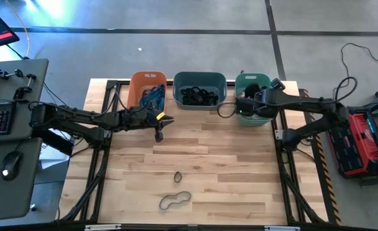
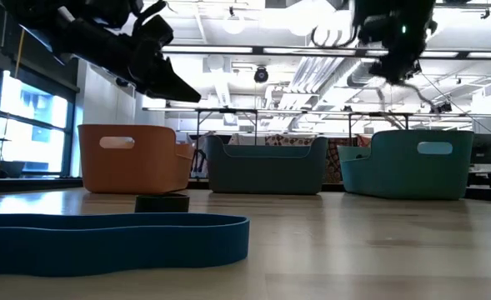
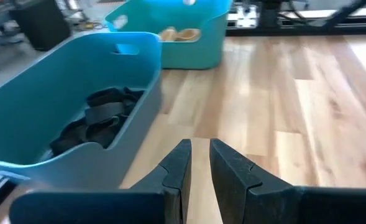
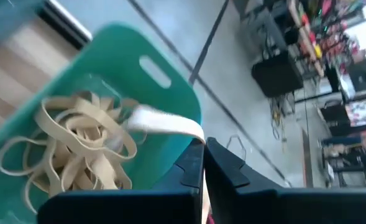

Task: Sort rubber bands into baskets
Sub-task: Put the brown rubber band into the green bin

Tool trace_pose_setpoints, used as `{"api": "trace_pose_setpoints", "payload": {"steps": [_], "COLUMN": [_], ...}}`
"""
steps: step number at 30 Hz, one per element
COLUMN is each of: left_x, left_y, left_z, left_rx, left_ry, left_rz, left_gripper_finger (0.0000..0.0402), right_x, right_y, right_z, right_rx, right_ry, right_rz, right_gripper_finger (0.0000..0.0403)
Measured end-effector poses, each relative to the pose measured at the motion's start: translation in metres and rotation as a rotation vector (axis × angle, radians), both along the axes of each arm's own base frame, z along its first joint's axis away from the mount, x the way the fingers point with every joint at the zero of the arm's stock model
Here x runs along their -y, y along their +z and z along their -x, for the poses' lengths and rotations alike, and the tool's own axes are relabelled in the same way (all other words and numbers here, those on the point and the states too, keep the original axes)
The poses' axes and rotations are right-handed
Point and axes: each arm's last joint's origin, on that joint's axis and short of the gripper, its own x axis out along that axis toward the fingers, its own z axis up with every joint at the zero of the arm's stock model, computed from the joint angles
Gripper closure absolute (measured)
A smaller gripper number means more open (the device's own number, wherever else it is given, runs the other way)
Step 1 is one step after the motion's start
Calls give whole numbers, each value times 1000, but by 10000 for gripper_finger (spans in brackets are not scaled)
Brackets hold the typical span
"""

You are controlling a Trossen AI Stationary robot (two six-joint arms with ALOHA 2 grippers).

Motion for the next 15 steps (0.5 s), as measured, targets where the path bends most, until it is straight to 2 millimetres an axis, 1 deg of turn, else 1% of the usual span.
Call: {"api": "trace_pose_setpoints", "payload": {"steps": [4, 9, 12, 15], "left_x": [9, 24, 37, 55], "left_y": [-2, -7, -10, -14], "left_z": [-1, 0, 2, 5], "left_rx": [-19, -60, -105, -150], "left_ry": [-75, -183, -269, -417], "left_rz": [22, 92, 118, 191], "left_gripper_finger": [353, 353, 353, 353], "right_x": [19, 38, 47, 52], "right_y": [-25, -58, -71, -77], "right_z": [4, 6, 8, 9], "right_rx": [-23, -22, -8, -1], "right_ry": [-40, -49, -51, -43], "right_rz": [-54, -127, -143, -155], "right_gripper_finger": [403, 403, 403, 403]}}
